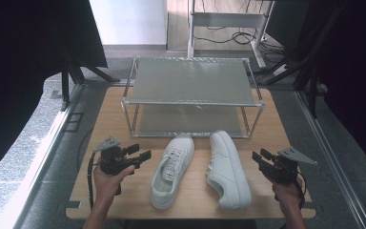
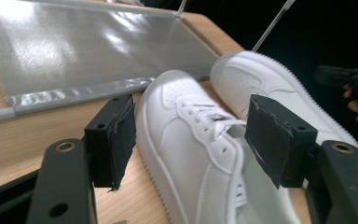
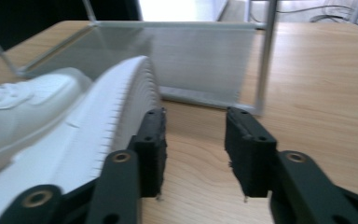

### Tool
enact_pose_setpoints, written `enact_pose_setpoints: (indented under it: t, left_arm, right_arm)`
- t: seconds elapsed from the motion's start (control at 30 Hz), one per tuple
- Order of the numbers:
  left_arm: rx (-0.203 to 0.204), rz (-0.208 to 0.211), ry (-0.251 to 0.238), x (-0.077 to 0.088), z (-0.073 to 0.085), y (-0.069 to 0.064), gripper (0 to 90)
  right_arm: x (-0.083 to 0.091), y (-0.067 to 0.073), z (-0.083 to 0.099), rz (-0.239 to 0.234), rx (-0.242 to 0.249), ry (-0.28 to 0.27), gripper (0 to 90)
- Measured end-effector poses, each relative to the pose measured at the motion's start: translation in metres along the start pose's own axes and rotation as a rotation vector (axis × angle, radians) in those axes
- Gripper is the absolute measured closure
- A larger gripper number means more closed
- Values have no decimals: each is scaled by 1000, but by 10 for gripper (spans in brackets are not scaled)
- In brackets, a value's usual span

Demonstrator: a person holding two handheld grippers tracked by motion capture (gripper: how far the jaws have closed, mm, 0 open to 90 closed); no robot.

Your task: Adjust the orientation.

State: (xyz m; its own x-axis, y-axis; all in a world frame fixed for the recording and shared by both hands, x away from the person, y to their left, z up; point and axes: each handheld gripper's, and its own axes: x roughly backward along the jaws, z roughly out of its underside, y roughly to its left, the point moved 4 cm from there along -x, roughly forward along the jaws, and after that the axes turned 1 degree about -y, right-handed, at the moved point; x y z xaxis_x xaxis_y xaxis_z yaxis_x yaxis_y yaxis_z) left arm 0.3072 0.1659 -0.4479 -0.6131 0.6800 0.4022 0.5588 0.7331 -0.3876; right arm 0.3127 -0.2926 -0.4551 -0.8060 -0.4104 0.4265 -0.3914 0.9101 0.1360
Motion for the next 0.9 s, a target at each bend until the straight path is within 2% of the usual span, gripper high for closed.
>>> enact_pose_setpoints:
  t: [0.13,0.3,0.43,0.5,0.6,0.63,0.67,0.73,0.77,0.8,0.9]
  left_arm:
    - [-17,-15,22,-4,3,2,332]
    - [-25,-15,49,-8,6,1,327]
    - [-13,6,95,-13,10,2,355]
    - [-17,3,107,-15,12,2,356]
    - [-18,1,113,-16,12,1,357]
    - [-21,-6,112,-15,12,1,357]
    - [-21,-7,113,-15,12,1,357]
    - [-20,-4,113,-14,11,1,356]
    - [-18,0,115,-14,11,0,353]
    - [-19,8,120,-15,11,0,353]
    - [-21,18,143,-17,13,-1,350]
  right_arm:
    - [-1,16,-5,-81,18,-11,710]
    - [-5,35,-6,-130,67,22,807]
    - [-12,51,-4,-171,112,67,867]
    - [-14,59,-4,-196,133,75,890]
    - [-21,77,-2,-237,169,100,897]
    - [-25,92,0,-256,211,128,897]
    - [-25,92,0,-256,211,128,897]
    - [-29,102,3,-266,243,145,897]
    - [-33,113,6,-294,281,168,897]
    - [-33,113,6,-294,281,168,897]
    - [-38,121,12,-282,328,208,897]
